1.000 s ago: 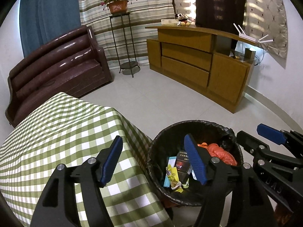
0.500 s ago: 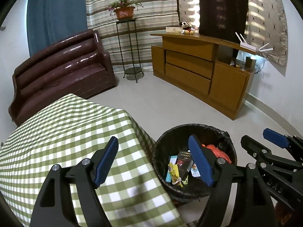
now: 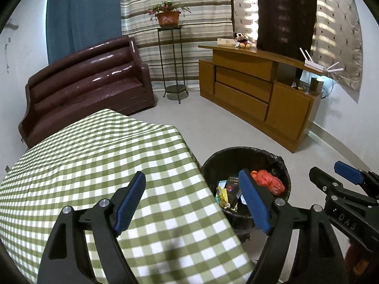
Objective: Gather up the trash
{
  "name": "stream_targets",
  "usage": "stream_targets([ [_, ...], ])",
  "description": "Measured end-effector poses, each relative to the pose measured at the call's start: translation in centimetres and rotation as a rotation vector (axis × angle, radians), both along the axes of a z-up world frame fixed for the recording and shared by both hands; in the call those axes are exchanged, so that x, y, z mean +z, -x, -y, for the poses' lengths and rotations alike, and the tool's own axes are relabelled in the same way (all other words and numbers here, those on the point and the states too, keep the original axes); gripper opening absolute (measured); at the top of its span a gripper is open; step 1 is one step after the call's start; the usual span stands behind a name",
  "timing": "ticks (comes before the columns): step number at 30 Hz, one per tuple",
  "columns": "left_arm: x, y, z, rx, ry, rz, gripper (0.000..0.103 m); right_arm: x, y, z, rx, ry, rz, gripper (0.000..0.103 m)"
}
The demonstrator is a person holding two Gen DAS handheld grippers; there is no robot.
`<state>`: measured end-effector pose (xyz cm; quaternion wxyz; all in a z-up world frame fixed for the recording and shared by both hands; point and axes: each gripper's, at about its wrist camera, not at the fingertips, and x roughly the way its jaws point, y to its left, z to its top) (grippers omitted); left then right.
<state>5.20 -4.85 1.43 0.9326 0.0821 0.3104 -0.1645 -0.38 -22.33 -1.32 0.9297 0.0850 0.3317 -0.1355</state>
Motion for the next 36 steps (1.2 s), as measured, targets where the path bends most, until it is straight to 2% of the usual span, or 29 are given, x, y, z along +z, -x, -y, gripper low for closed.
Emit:
stream_targets([
  [11,0.8,2.0,-1.9,0.034,0.007,0.028,0.08,0.9,2.1,-1.6,0.024,0.034,0.02,0.063],
  [36,0.8,2.3,-2.1,0.038,0.01,0.03,0.08,1.1,2.3,-2.0,0.028,0.039,0.025,0.063],
])
